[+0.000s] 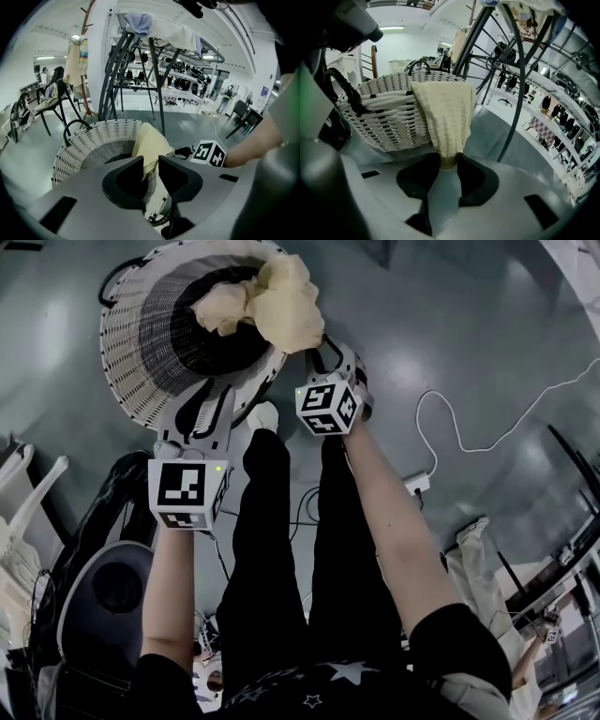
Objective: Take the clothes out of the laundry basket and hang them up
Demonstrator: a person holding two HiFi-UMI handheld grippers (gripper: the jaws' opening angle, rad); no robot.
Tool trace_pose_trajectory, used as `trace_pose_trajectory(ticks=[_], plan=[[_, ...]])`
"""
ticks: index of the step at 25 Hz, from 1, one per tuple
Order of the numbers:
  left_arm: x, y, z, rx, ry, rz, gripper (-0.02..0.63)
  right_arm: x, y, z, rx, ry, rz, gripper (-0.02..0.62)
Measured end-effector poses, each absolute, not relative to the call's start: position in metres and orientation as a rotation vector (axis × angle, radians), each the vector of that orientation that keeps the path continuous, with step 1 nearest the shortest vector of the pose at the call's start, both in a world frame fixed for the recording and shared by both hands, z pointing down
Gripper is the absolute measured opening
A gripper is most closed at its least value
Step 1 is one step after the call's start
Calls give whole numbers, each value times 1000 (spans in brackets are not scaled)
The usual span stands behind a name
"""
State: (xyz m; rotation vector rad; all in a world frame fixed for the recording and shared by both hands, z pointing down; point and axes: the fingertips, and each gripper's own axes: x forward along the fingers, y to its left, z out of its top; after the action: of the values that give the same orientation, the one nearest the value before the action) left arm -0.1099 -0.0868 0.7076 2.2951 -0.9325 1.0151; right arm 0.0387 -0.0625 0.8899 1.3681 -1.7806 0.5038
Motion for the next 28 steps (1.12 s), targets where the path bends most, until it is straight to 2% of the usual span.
trace_pose_trajectory(ticks=[3, 11, 28], plan=[[-111, -85, 709, 2290, -936, 1017, 115, 45, -67, 886, 1366, -1775, 484, 67], [-108, -73, 693, 2286, -898, 1081, 115, 52, -40, 847, 1302, -1811, 558, 58], [-98, -56, 586, 2316, -998, 1017, 115, 27, -11, 685, 1161, -1963, 591, 54]])
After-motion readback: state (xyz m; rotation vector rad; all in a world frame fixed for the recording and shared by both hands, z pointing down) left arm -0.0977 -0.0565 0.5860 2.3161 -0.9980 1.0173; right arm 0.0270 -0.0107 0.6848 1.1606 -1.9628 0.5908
